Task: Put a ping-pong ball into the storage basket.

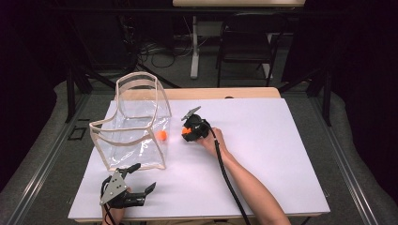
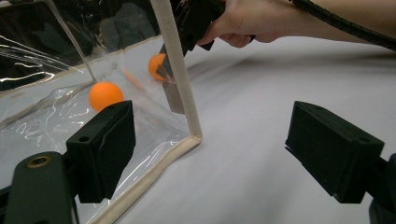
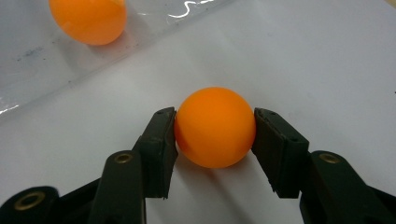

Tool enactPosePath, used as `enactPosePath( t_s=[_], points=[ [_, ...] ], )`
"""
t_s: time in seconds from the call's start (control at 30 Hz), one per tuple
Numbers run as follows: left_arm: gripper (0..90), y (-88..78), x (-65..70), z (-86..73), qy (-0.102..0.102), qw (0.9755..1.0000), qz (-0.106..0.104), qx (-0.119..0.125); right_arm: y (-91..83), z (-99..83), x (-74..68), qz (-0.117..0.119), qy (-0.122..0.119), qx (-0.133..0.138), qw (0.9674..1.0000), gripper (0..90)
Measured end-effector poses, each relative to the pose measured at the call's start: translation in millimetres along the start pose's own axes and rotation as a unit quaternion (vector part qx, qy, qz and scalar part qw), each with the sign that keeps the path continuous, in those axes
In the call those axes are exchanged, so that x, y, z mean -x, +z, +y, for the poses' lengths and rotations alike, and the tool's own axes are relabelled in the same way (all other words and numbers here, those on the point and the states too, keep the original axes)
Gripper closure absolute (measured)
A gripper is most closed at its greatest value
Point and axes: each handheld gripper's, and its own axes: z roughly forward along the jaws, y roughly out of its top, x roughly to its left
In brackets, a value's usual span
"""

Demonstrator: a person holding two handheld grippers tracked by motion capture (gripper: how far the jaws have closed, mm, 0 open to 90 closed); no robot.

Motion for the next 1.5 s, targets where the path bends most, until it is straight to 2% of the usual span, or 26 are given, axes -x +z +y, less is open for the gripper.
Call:
enactPosePath(
  t_s=[0.1,0.17,0.2,0.63,1.07,1.5],
  points=[
    [15.7,-0.2,-0.1,0.0,0.000,1.0000,0.000,0.000,-2.8,0.4,0.9,-0.001,0.000,0.005,1.0000,50.0],
    [15.7,-0.2,0.0,0.0,0.000,1.0000,0.001,0.000,-5.2,0.6,0.1,-0.002,0.009,0.007,0.9999,50.0],
    [15.7,-0.2,0.0,0.0,0.000,1.0000,0.000,0.001,-6.2,0.6,0.9,-0.002,0.003,0.010,0.9999,50.0],
    [15.7,0.1,0.3,0.1,0.000,1.0000,0.000,0.001,-23.6,3.0,0.8,-0.007,0.001,0.032,0.9995,50.0],
    [15.7,-0.1,0.2,0.2,0.000,1.0000,-0.001,0.001,-32.2,4.1,-2.0,-0.006,-0.001,0.040,0.9992,50.0],
    [15.7,0.1,0.5,0.3,0.000,1.0000,0.000,0.001,-40.3,1.8,1.1,-0.007,-0.004,0.050,0.9987,50.1]
  ],
)
